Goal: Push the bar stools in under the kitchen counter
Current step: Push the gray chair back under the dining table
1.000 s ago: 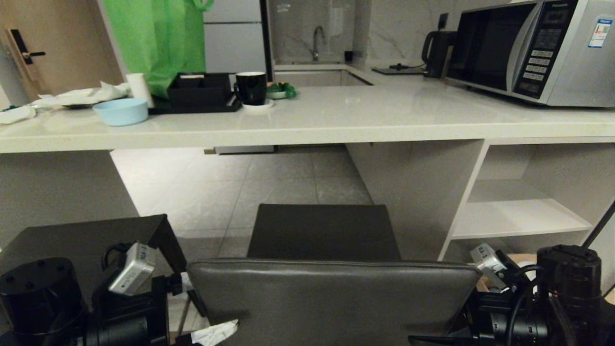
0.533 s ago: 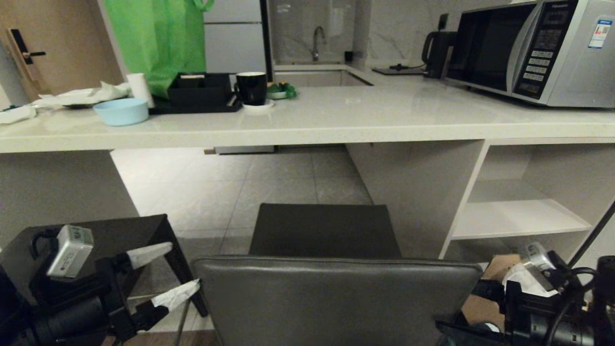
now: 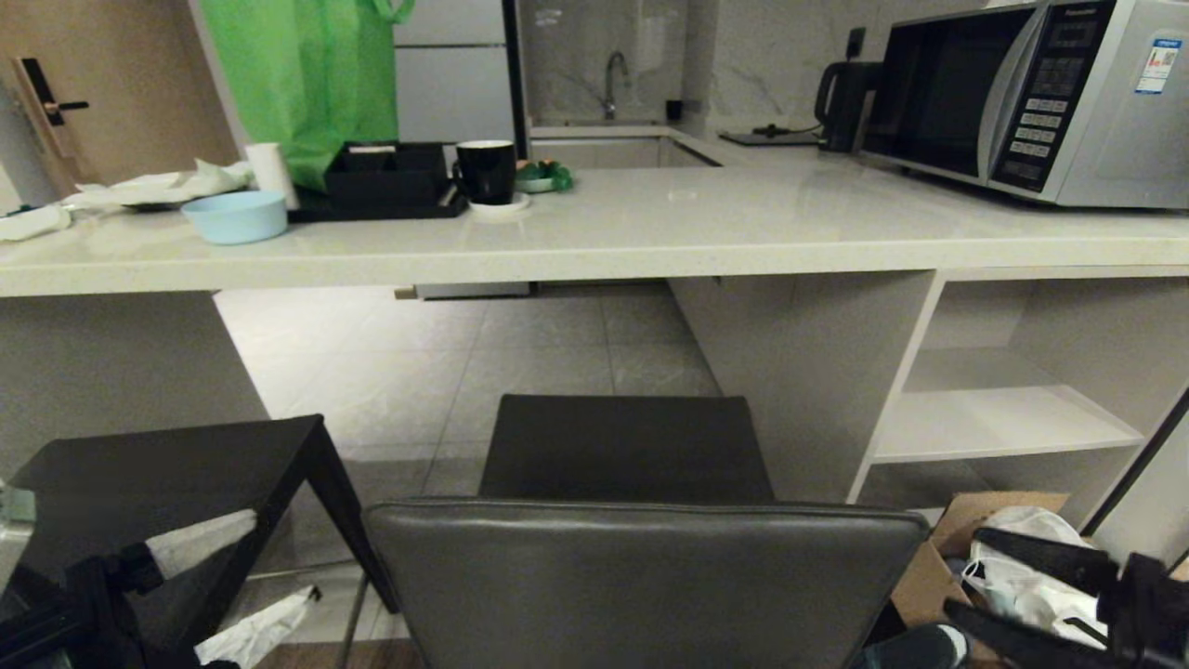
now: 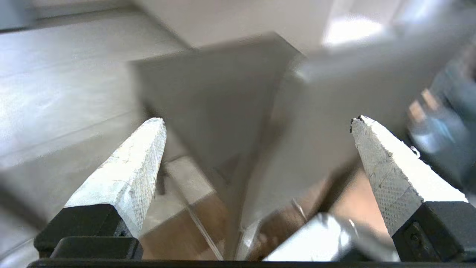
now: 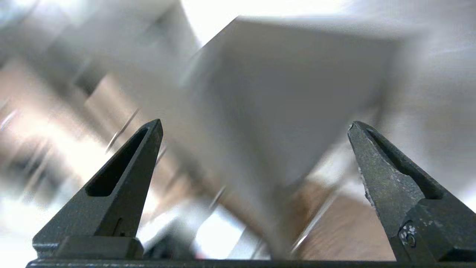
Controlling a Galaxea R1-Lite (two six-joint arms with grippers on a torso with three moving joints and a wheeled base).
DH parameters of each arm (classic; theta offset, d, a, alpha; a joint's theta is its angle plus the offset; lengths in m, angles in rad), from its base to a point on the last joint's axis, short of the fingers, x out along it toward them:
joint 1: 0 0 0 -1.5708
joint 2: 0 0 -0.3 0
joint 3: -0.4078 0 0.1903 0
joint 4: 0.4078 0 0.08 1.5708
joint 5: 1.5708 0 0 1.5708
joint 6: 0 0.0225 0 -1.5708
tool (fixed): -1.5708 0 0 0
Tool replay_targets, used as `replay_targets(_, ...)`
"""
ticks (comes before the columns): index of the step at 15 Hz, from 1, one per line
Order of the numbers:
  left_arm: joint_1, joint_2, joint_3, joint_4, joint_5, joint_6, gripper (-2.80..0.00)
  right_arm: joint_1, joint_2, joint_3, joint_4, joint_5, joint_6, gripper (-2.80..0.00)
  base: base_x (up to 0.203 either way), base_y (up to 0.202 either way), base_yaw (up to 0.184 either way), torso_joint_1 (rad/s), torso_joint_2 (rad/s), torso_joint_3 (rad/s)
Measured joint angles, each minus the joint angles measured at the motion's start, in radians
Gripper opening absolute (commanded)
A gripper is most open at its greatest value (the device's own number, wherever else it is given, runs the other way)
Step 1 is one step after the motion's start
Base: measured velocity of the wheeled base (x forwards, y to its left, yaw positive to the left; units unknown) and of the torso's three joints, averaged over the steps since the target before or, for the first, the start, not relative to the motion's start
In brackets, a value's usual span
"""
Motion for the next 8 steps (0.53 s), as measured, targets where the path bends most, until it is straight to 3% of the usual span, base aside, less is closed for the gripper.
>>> replay_targets(2, 0.089, -0.083, -0.047, 0.063, 0.081, -0.084, 0.0, -0.027, -0.082, -0.112, 0.107, -0.209, 0.115, 0.0, 0.0, 0.0, 0.0, 0.0, 0.0, 0.0)
replay_targets(4, 0.157, -0.139, -0.118, 0.206, 0.229, -0.108, 0.0, -0.042, -0.132, -0.182, 0.196, -0.439, 0.154, 0.0, 0.0, 0.0, 0.0, 0.0, 0.0, 0.0)
replay_targets(6, 0.183, -0.203, -0.179, 0.395, 0.378, -0.099, 0.0, -0.048, -0.172, -0.208, 0.238, -0.641, 0.105, 0.0, 0.0, 0.0, 0.0, 0.0, 0.0, 0.0)
replay_targets(8, 0.191, -0.253, -0.2, 0.525, 0.439, -0.008, 0.0, -0.049, -0.215, -0.21, 0.25, -0.749, 0.004, 0.0, 0.0, 0.0, 0.0, 0.0, 0.0, 0.0)
